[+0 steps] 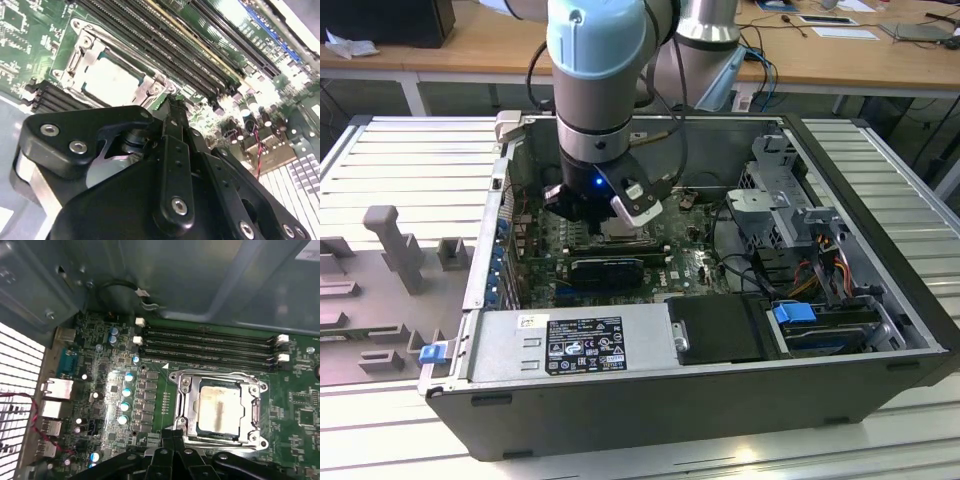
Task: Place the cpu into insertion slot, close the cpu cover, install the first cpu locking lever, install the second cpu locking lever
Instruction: 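Install the second cpu locking lever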
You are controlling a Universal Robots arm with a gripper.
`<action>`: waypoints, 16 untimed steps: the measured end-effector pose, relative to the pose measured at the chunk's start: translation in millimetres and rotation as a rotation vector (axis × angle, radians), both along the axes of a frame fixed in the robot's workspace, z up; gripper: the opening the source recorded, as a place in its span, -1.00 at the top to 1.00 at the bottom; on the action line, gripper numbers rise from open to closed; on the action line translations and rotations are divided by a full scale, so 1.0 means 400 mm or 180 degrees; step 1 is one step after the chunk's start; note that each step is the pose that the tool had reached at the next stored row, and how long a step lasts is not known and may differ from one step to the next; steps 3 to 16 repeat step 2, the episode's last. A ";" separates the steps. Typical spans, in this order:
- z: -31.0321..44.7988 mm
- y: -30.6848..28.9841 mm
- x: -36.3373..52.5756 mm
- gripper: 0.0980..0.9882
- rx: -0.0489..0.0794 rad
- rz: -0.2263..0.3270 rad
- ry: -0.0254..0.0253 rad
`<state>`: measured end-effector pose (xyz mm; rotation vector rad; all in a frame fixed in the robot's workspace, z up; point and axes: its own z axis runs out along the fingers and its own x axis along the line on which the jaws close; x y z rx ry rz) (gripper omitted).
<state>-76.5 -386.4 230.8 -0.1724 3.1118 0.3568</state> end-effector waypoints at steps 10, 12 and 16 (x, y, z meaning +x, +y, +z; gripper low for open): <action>0.004 0.000 0.000 0.98 0.0001 0.0000 0.0000; 0.004 0.000 0.000 0.98 0.0001 0.0000 0.0000; 0.004 0.000 0.000 0.98 0.0001 0.0000 0.0000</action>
